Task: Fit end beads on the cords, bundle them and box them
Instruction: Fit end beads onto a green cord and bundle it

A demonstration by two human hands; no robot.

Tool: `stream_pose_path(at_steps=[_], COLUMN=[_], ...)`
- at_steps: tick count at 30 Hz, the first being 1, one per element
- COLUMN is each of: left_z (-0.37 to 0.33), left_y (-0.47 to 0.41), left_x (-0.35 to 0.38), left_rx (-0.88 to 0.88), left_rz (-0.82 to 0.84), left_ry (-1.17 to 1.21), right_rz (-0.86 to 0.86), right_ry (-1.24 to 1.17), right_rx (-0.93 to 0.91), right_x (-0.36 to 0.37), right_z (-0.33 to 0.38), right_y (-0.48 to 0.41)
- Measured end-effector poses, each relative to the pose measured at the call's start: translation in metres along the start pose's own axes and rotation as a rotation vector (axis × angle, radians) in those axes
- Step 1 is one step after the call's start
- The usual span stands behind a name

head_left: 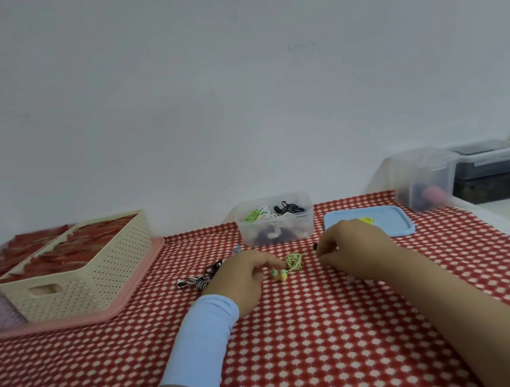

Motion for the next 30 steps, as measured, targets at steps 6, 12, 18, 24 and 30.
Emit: stream_pose_path(at_steps=[6,12,18,24,30], left_z=[-0.011,-0.002,-0.010,-0.007,-0.008], left_y=[-0.004,-0.002,-0.004,-0.005,-0.004], left_x=[0.012,0.015,0.006,0.023,0.035], left_rx=[0.072,0.007,0.051,-0.118,-0.201], left_rz=[0.034,-0.003,-0.175,-0.199,-0.206], left_ry=[-0.031,0.114,0.399,0.914,1.156], right_rz=[-0.012,0.132,0.183,0.248,0.297], right_ry=[-0.474,-0.736,-0.971,-1.175,-1.203], right_rx=[-0.027,-0.053,0.064,0.109,0.094], right_x=[0.001,0.008,0.011,0.014,0.016], right_z=[0.010,0.023,0.017,0.015,0.018], right_y=[0.008,0.020,0.024,0.024,0.026])
Point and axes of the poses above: each hand's wrist, its own y-axis away from the middle knuckle, its own x-axis out of the palm, z = x × y, the point moved 9 cm from there along -y, towards the middle knuckle, and after that the axes turned 7 degrees about x, right-handed, at the moved point
